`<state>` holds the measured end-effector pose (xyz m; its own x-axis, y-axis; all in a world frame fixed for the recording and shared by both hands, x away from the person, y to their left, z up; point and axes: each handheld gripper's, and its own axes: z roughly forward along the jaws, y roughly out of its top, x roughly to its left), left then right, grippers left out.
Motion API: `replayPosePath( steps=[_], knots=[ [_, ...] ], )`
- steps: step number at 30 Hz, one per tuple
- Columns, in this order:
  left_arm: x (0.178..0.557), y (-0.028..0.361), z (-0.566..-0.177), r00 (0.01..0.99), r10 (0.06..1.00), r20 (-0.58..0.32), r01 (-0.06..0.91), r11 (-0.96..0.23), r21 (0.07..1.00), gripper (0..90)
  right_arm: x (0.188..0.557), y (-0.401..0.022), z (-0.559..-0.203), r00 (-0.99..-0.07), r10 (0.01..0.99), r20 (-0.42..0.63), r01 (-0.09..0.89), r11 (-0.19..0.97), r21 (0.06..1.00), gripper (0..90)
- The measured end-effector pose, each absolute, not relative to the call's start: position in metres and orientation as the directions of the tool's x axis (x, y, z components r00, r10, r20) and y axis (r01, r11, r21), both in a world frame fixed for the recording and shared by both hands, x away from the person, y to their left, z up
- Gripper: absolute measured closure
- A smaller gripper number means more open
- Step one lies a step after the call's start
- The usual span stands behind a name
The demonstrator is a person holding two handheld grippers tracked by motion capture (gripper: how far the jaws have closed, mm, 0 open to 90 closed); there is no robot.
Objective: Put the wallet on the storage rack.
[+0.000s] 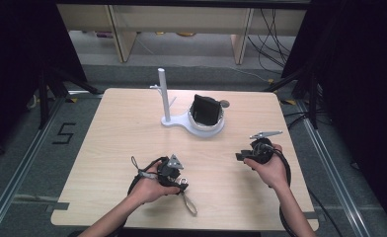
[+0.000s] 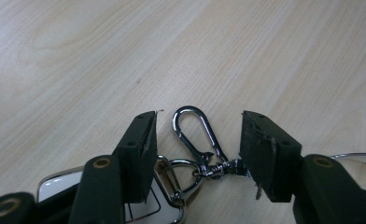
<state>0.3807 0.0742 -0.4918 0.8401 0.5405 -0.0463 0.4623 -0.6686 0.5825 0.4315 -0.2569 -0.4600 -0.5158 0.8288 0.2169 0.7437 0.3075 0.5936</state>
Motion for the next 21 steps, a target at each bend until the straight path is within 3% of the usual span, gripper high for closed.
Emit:
replayPosePath(
  steps=[12,21],
  knots=[
    [0.3816,0.0698,-0.4967,0.838,0.545,-0.022,0.462,-0.689,0.559,52.4,0.4304,-0.2538,-0.4611,-0.499,0.843,0.199,0.727,0.283,0.625,67.0],
    [0.3833,0.0717,-0.4947,0.852,0.523,-0.02,0.448,-0.71,0.543,65.7,0.431,-0.2512,-0.4622,-0.497,0.845,0.199,0.712,0.266,0.65,67.1]
  ],
)
